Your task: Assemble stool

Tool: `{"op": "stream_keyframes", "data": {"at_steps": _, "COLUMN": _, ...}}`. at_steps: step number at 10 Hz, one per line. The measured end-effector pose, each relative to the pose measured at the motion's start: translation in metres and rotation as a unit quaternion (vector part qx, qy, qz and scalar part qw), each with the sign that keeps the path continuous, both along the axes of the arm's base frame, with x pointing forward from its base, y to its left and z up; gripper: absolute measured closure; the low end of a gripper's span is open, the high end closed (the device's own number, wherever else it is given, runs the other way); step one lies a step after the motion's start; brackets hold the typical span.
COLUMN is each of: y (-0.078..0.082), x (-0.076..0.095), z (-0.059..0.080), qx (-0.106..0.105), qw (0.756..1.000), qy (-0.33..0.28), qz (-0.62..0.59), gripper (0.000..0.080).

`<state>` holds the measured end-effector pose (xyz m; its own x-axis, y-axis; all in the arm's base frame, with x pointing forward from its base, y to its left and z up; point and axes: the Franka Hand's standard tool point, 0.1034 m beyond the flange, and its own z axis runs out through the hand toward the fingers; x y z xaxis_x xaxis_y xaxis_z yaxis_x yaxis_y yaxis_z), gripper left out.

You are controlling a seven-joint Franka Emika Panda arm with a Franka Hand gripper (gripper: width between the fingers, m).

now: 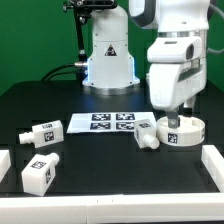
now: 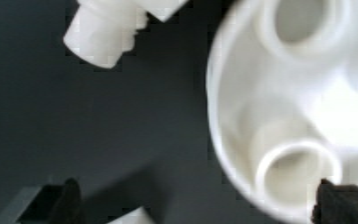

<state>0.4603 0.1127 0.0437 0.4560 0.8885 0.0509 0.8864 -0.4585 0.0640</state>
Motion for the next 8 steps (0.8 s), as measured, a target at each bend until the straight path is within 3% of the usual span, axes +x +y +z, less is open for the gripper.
{"op": "stream_keyframes", "data": {"at_steps": 3, "y": 0.005, "x": -0.005, "z": -0.021, "qx": 0.003, "qw": 1.0, "qy": 0.009, "qz": 0.014, "gripper": 0.015}}
{"op": "stream_keyframes", "data": {"at_steps": 5, "y": -0.008, "x": -0.004, "z": -0.036, "qx": 0.002, "qw": 1.0, "qy": 0.018, "qz": 0.02, "gripper": 0.015}}
{"op": "stream_keyframes", "data": {"at_steps": 7, "y": -0.017, "x": -0.002, "z": -0.036, "qx": 0.005, "qw": 1.0, "qy": 0.015, "qz": 0.011, "gripper": 0.015}}
{"op": "stream_keyframes", "data": {"at_steps": 8, "y": -0.015, "x": -0.002, "z": -0.036, "qx": 0.005, "qw": 1.0, "qy": 0.015, "qz": 0.013, "gripper": 0.0261}}
